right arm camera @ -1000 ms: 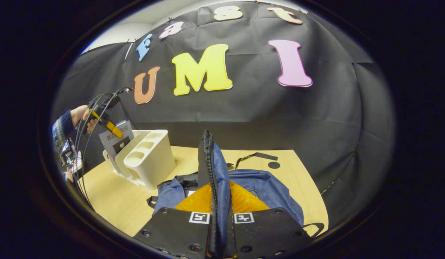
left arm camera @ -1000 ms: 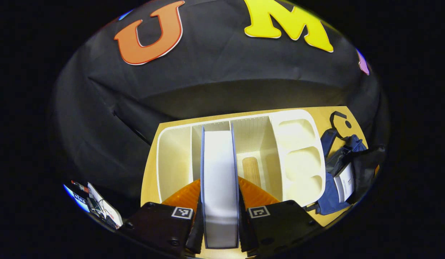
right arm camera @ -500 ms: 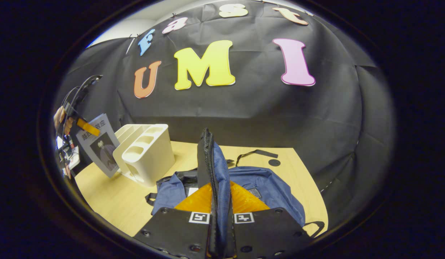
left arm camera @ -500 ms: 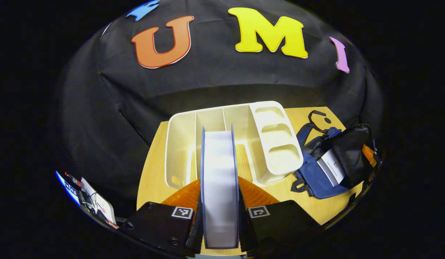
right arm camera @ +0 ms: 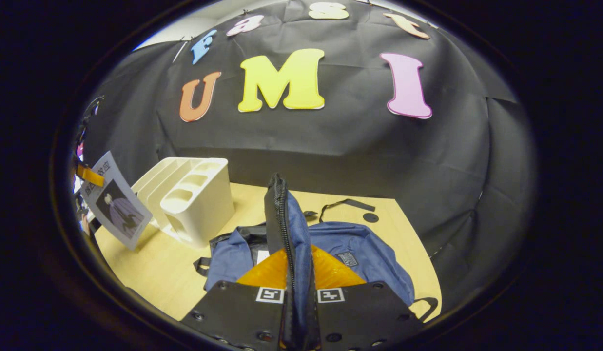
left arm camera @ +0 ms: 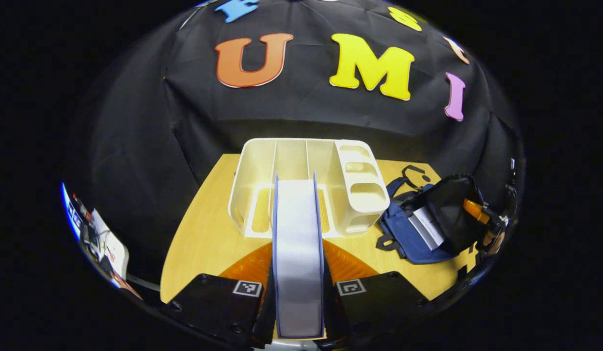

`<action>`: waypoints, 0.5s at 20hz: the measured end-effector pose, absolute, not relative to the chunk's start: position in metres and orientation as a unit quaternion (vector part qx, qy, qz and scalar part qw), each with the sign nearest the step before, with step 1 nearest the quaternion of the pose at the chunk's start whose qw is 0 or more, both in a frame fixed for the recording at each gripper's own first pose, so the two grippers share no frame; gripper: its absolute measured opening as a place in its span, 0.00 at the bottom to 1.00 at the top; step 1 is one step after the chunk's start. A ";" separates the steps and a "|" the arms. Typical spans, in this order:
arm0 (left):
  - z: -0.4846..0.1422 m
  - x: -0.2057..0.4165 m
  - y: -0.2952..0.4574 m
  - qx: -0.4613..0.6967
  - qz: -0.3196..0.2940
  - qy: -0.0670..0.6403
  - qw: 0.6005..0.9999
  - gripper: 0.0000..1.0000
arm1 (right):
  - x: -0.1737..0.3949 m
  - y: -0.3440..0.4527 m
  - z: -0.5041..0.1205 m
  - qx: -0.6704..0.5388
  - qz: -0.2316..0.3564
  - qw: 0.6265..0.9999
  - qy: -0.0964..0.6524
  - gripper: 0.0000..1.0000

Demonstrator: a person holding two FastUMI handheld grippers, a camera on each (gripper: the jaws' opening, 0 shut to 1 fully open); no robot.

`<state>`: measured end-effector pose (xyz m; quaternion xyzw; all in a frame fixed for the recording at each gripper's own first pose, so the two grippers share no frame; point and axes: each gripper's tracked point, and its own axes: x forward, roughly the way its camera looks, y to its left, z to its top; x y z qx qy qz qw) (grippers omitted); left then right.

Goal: Open the schoolbag, grab two books from the bookshelf and put them into the schoolbag.

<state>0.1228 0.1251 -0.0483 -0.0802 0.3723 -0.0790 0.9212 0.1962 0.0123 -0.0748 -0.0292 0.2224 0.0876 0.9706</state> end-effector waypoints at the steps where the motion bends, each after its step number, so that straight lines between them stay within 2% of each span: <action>1: -0.047 0.115 0.119 -0.106 -0.085 0.369 0.920 0.45 | 0.197 0.013 -0.075 -0.030 0.086 0.970 0.224 0.10; 3: -0.046 0.101 0.104 -0.154 -0.101 0.356 0.916 0.41 | 0.196 0.013 -0.076 -0.035 0.083 0.970 0.225 0.10; 4: -0.045 0.097 0.094 -0.185 -0.113 0.351 0.911 0.45 | 0.196 0.013 -0.077 -0.037 0.081 0.970 0.228 0.10; 5: -0.043 0.092 0.078 -0.215 -0.133 0.348 0.903 0.41 | 0.196 0.012 -0.078 -0.038 0.077 0.969 0.232 0.10; 7: -0.036 0.081 0.047 -0.285 -0.171 0.340 0.880 0.41 | 0.196 0.013 -0.076 -0.039 0.074 0.969 0.233 0.10; 10: -0.041 0.076 0.010 -0.330 -0.215 0.336 0.856 0.41 | 0.194 0.014 -0.076 -0.047 0.071 0.969 0.234 0.10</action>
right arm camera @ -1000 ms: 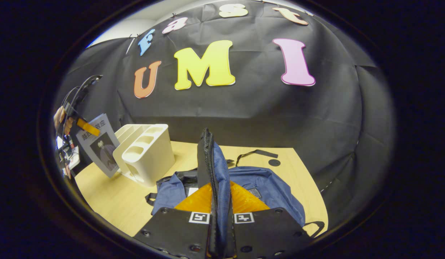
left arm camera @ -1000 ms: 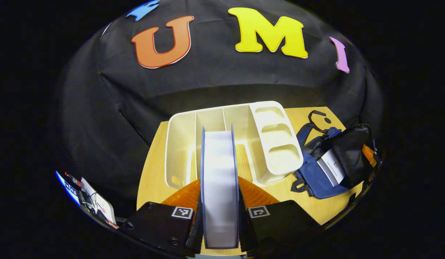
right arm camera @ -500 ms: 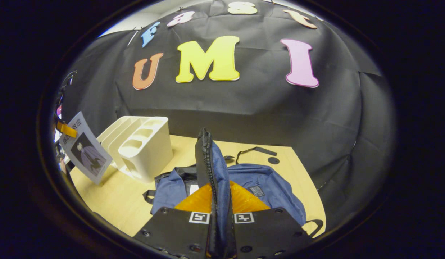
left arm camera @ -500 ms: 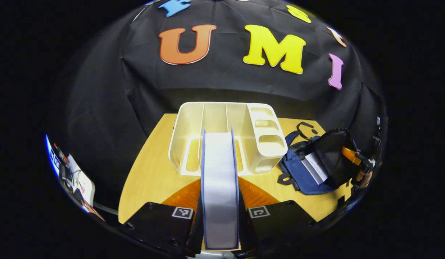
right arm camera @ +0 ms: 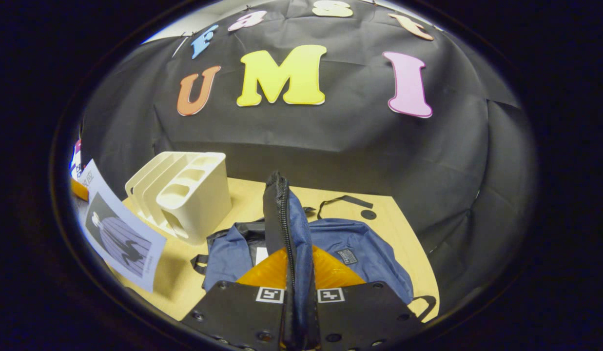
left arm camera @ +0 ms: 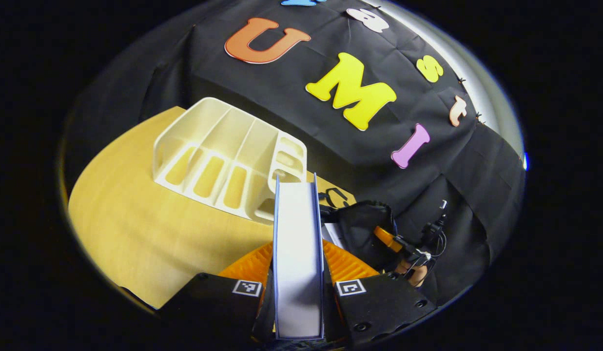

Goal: Open the schoolbag, grab two books from the bookshelf and put them into the schoolbag.

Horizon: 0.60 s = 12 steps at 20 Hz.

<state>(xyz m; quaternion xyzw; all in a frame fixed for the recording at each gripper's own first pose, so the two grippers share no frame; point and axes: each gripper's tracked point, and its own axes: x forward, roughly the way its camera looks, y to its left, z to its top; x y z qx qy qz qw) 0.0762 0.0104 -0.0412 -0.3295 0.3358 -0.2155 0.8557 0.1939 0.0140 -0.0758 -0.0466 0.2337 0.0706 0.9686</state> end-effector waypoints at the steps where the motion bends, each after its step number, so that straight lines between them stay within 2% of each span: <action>1: -0.045 0.076 0.003 -0.339 -0.224 0.337 0.849 0.41 | 0.193 0.013 -0.074 -0.051 0.069 0.969 0.232 0.10; 5: -0.055 0.089 -0.028 -0.394 -0.239 0.334 0.822 0.42 | 0.191 0.009 -0.068 -0.058 0.060 0.970 0.228 0.10; 7: -0.065 0.105 -0.037 -0.431 -0.218 0.328 0.812 0.41 | 0.188 0.006 -0.062 -0.061 0.055 0.971 0.224 0.10; 8: -0.070 0.112 -0.043 -0.448 -0.209 0.329 0.804 0.46 | 0.187 0.004 -0.056 -0.064 0.053 0.972 0.220 0.10; 9: -0.074 0.119 -0.051 -0.465 -0.203 0.329 0.796 0.46 | 0.186 0.003 -0.052 -0.067 0.051 0.973 0.215 0.10; 10: -0.076 0.125 -0.059 -0.478 -0.204 0.330 0.788 0.41 | 0.186 0.001 -0.047 -0.072 0.047 0.974 0.212 0.10; 12: -0.077 0.134 -0.078 -0.516 -0.208 0.331 0.763 0.41 | 0.184 -0.002 -0.039 -0.080 0.045 0.975 0.204 0.10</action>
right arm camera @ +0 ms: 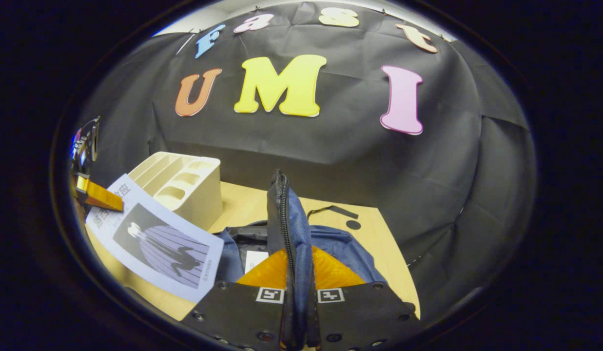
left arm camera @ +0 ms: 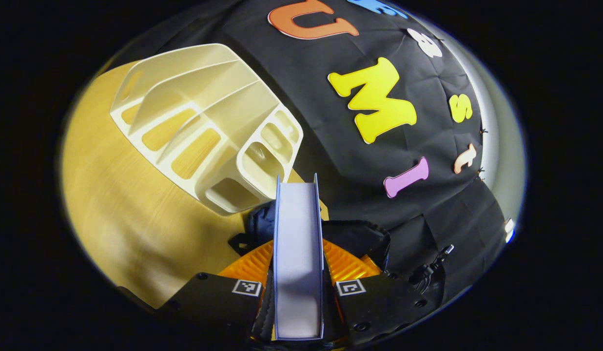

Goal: Open the schoolbag, grab two books from the bookshelf and put them into the schoolbag.

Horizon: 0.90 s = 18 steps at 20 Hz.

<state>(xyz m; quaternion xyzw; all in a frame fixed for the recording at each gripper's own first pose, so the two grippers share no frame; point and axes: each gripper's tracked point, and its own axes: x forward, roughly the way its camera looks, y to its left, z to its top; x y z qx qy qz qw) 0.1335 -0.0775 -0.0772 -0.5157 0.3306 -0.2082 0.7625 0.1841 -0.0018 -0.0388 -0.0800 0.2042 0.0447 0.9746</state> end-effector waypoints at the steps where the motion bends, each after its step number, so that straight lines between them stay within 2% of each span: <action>1: -0.077 0.139 -0.083 -0.542 -0.206 0.327 0.746 0.46 | 0.185 -0.001 -0.035 -0.082 0.045 0.975 0.201 0.10; 2: -0.078 0.143 -0.091 -0.562 -0.207 0.325 0.732 0.41 | 0.184 -0.002 -0.033 -0.082 0.045 0.975 0.200 0.10; 4: -0.092 0.150 -0.113 -0.577 -0.201 0.334 0.718 0.41 | 0.181 -0.005 -0.029 -0.078 0.041 0.977 0.196 0.10; 8: -0.115 0.159 -0.146 -0.563 -0.194 0.353 0.722 0.42 | 0.174 -0.008 -0.017 -0.079 0.041 0.980 0.179 0.10; 12: -0.120 0.166 -0.156 -0.530 -0.188 0.329 0.759 0.41 | 0.170 -0.011 -0.013 -0.078 0.042 0.981 0.170 0.10; 18: -0.137 0.172 -0.194 -0.500 -0.187 0.296 0.792 0.42 | 0.172 -0.019 -0.001 -0.066 0.043 0.986 0.150 0.10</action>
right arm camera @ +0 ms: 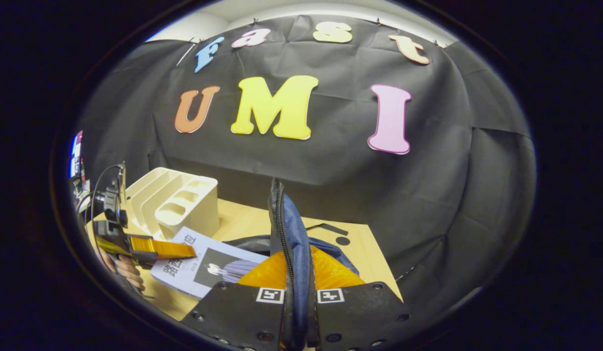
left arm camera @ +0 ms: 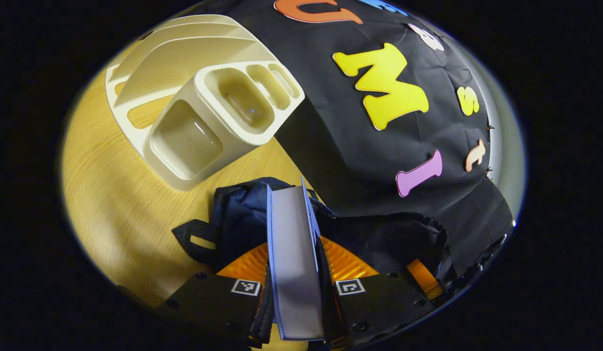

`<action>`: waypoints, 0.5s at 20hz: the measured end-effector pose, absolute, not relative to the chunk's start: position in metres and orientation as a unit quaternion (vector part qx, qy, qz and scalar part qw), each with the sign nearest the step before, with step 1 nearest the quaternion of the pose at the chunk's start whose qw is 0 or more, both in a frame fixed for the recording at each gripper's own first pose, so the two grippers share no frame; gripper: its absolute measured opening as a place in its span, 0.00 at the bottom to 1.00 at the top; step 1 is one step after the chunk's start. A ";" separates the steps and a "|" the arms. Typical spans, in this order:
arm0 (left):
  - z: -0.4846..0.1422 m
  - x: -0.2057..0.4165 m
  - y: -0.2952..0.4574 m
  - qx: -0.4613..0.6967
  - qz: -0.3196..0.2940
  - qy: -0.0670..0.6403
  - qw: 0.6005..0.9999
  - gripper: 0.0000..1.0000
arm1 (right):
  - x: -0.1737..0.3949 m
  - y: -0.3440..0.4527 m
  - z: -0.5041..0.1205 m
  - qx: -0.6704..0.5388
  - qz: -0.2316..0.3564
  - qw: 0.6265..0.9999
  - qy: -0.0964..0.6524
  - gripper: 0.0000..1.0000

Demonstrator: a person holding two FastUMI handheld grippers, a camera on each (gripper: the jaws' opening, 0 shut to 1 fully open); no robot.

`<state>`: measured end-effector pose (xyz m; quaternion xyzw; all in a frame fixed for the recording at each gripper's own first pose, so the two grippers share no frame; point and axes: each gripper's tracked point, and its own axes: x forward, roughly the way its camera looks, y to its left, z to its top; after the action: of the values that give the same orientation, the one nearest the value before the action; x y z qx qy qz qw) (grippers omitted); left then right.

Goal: Open the schoolbag, grab two books from the bookshelf and put them into the schoolbag.

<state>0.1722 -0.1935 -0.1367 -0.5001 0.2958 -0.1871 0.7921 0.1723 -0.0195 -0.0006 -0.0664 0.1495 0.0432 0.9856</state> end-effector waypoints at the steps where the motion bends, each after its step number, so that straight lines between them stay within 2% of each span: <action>1: -0.139 0.173 -0.199 -0.500 -0.189 0.294 0.793 0.42 | 0.172 -0.019 0.000 -0.067 0.046 0.986 0.147 0.10; 10: -0.161 0.173 -0.274 -0.535 -0.212 0.286 0.767 0.42 | 0.175 -0.011 0.004 -0.070 0.072 0.986 0.135 0.10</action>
<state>0.1726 -0.2736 -0.1606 -0.5347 0.2860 -0.2115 0.7665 0.1746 -0.0114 0.0035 -0.0703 0.1350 0.0720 0.9857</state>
